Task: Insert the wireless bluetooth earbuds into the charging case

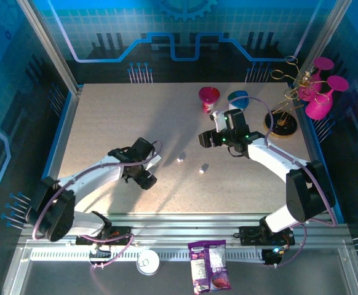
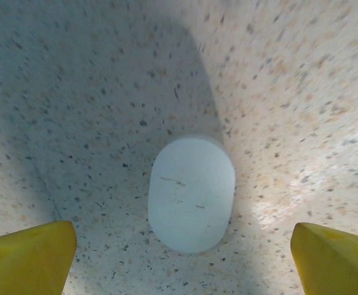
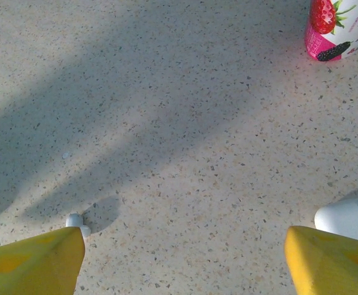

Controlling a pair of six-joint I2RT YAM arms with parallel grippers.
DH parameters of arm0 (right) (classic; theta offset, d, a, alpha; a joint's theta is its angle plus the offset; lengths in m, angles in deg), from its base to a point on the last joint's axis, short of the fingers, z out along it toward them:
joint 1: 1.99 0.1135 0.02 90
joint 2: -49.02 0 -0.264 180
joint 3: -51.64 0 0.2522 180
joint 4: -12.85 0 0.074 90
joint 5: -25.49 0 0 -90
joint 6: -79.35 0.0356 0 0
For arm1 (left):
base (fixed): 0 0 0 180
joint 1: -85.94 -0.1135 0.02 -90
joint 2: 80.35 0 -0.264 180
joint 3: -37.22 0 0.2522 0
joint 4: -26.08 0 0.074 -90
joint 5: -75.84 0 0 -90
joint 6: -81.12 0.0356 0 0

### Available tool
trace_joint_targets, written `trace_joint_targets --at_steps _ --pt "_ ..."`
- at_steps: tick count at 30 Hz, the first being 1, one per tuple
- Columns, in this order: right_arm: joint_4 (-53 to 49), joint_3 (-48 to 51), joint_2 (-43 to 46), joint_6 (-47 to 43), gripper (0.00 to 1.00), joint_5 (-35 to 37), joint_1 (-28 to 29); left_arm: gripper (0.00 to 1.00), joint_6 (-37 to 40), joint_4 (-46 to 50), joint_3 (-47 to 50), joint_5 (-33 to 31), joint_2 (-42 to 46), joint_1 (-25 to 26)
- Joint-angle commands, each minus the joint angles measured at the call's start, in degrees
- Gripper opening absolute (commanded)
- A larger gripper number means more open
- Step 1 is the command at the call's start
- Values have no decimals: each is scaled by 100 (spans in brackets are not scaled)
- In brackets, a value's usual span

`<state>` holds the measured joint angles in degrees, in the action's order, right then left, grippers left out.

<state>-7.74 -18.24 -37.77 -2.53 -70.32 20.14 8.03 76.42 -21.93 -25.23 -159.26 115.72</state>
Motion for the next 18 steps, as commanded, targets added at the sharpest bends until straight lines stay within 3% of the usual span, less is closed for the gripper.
trace_joint_targets --at_steps 1,6,9,11,18 --pt "-28 4 144 -158 85 176 63 90 20 135 -141 -211 -399 -19" --pt "-40 29 157 -165 85 202 62 81 -13 -89 -177 -49 -804 -110" --pt "-41 29 144 -156 85 235 63 70 -1 -136 -198 42 -919 -141" --pt "-46 15 119 -162 85 251 64 68 14 -111 -222 116 -944 -144" --pt "-51 -46 117 -70 85 214 67 48 61 -155 -193 286 -810 -146"
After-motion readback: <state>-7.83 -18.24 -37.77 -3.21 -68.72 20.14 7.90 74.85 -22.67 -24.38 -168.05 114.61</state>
